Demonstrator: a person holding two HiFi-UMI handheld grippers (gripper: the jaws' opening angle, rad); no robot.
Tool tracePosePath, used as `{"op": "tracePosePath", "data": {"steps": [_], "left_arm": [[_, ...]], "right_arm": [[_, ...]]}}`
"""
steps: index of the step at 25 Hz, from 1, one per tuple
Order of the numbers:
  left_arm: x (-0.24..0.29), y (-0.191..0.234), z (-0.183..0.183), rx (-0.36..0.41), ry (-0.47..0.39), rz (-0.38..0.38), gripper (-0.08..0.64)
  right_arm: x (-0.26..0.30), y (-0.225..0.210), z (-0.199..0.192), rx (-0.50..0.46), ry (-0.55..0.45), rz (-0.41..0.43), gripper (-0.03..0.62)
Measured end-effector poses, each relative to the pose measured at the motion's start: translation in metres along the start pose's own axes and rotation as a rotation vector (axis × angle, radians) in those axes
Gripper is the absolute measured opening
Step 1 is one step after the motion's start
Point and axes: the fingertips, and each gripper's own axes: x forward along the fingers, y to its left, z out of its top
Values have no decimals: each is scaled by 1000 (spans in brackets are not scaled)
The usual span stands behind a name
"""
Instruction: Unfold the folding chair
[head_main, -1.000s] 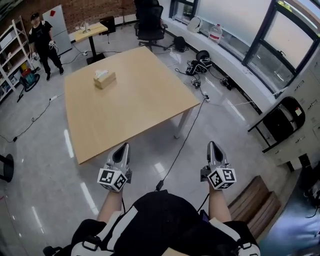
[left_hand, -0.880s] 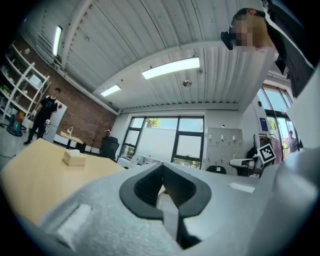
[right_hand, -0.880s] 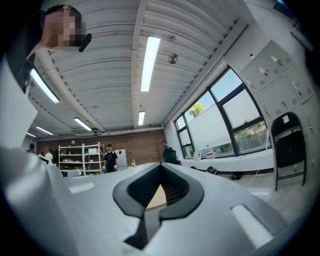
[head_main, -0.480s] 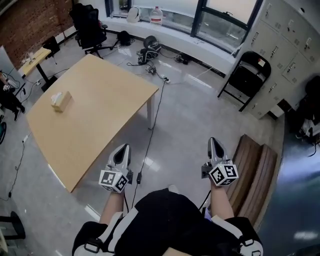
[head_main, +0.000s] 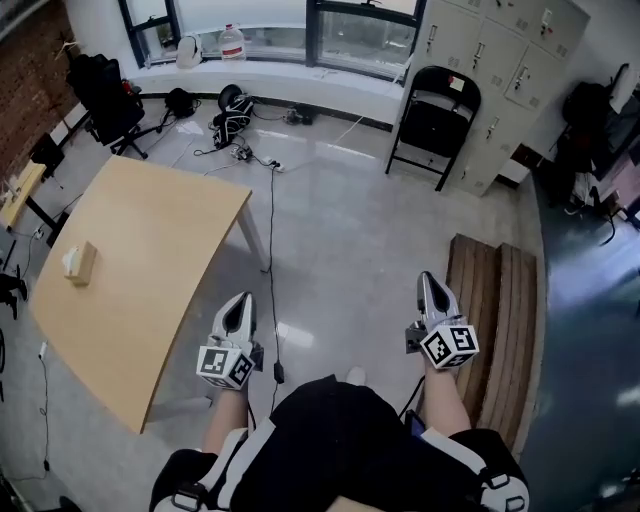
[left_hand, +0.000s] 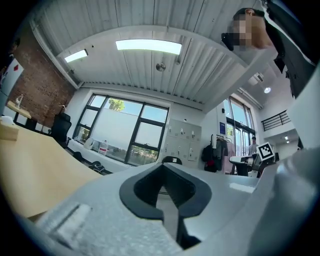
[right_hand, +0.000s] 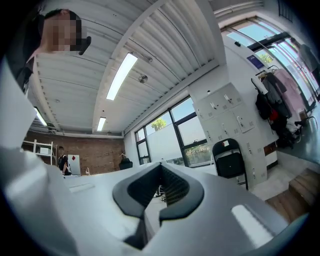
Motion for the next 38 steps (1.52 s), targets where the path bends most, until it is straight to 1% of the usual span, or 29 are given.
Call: {"op": "tracePosePath", "data": {"steps": [4,8,12,15,18,21,24,29,33,38], "left_arm": [[50,-37,-6,9,-7,-58,0],[98,-74,-16,23,-9,-139,0],[143,-116,-29,7,-11,-220,0],[173,-147,-35,-5,-9,-265,0],[199,-170,-39,-11,9,-305,0],[222,-188,-43,-6,28,-353,0],[248,-196,-52,-10,29,-375,1],[300,-191,-66,-7,18,-411,1],[352,-173,-68,-25,19,-417,0],[421,-149,-59,-12,32,-428,1]], "right_arm": [[-8,-49,19,-17,-36,-33,6],[-16,-93,27,-15,-77,-77,6],[-26,-132,35,-14,-88,-116,6],[-39,-161,45,-18,-89,-147,6],[-53,-187,46,-18,-92,-194,6],[-65,-213,42,0,-88,-261,6],[-63,-237,37,9,-74,-306,6],[-34,-266,25,7,-65,-332,6],[6,-289,36,-4,-80,-354,6],[75,-311,46,-1,-72,-353,6]]}}
